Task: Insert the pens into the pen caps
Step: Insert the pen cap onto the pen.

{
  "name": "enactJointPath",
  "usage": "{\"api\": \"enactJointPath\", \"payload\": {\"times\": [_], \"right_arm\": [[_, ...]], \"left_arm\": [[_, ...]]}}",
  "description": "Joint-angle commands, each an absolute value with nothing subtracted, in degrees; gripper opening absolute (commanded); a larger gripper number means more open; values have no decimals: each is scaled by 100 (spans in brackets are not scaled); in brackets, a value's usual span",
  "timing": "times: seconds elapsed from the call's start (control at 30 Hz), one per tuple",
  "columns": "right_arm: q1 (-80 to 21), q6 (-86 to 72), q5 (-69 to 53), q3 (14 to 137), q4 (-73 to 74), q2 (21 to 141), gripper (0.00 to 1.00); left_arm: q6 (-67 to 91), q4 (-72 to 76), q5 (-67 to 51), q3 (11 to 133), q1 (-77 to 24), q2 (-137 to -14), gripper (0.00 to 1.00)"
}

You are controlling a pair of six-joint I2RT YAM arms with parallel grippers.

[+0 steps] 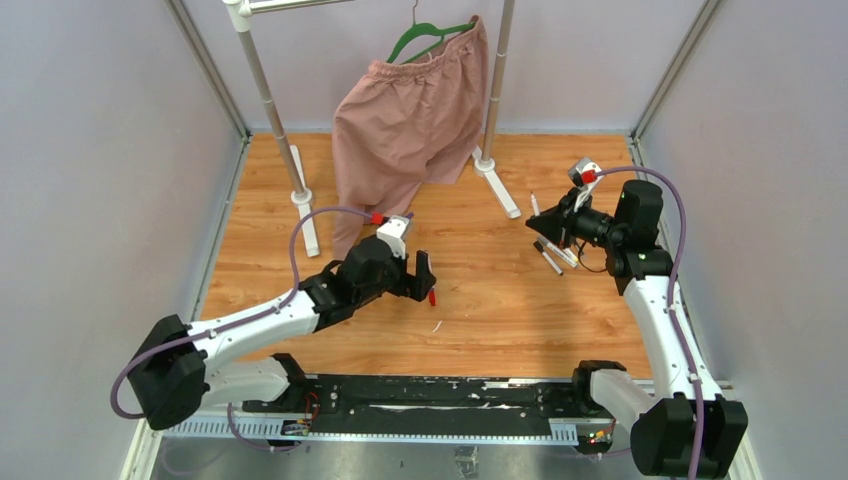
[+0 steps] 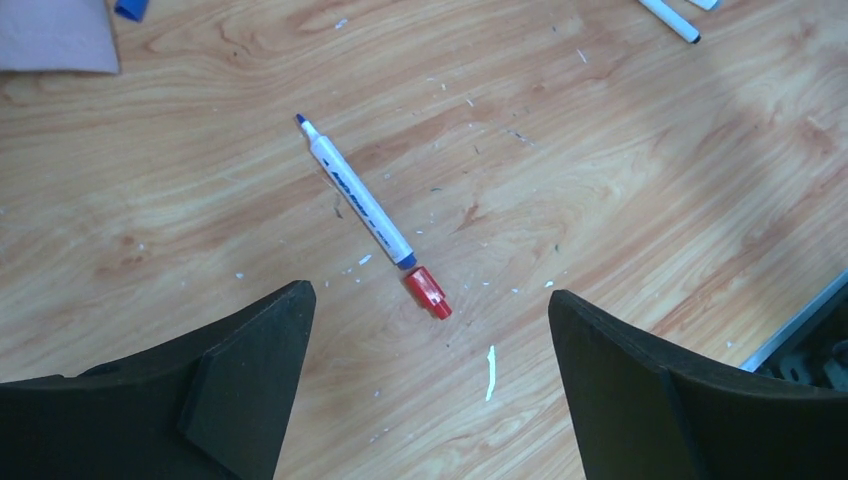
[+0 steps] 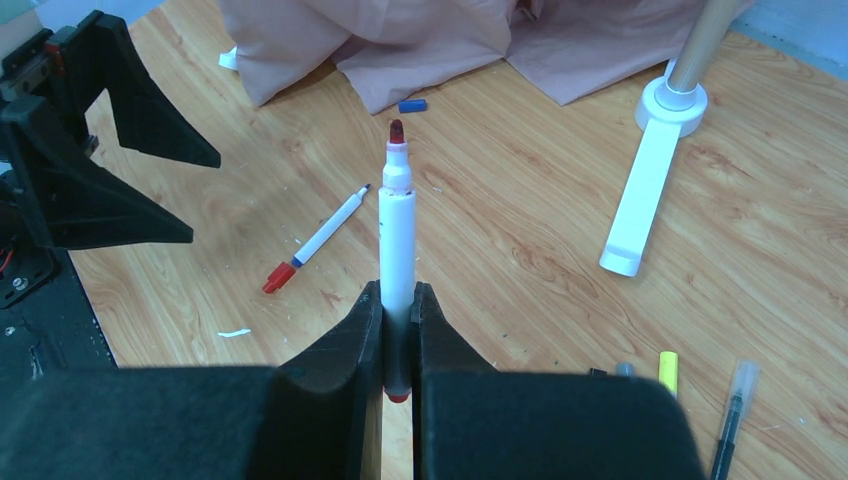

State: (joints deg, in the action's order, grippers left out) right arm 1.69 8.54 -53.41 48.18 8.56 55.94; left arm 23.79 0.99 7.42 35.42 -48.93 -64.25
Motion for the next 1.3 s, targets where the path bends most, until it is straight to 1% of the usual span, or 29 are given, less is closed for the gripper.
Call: {"api": "enactJointPath", "payload": {"times": [0.0, 0.1, 0.17, 0.2, 0.27, 0.4, 0.7, 0.93, 1.13, 1.27], "right_arm": [[281, 800, -5437, 4746, 777, 5460, 0], [281, 800, -5448, 4746, 774, 5466, 0], [281, 800, -5448, 4746, 782, 5461, 0], [281, 795, -5449, 4746, 779, 5465, 0], [281, 791, -5449, 4746, 778, 5455, 0], [281, 792, -5457, 4745, 781, 5454, 0], [281, 782, -5483, 4746, 774, 5447, 0], [281, 782, -5484, 4749, 777, 5444, 0], [281, 773, -5493, 4755, 777, 5447, 0], [281, 765, -5491, 4755, 781, 5424, 0]], "left_arm": [[3372, -91, 912, 3692, -4860, -6746, 87], [3936, -473, 1012, 3895, -4915, -7053, 71], [4259, -905, 1573, 4132, -5120, -7300, 56], [4398, -1194, 1938, 4299, -5243, -7461, 53], [4575, -1791, 2482, 4723, -5424, -7883, 52], [4679, -2295, 2560, 5310, -5515, -8638, 49], [4751, -2552, 2485, 5804, -5629, -9461, 54], [4788, -2598, 2430, 5994, -5695, -9729, 54], [4921, -3021, 2443, 6320, -5704, -9961, 53], [4920, -3032, 2430, 6312, -5713, -9961, 52]]}}
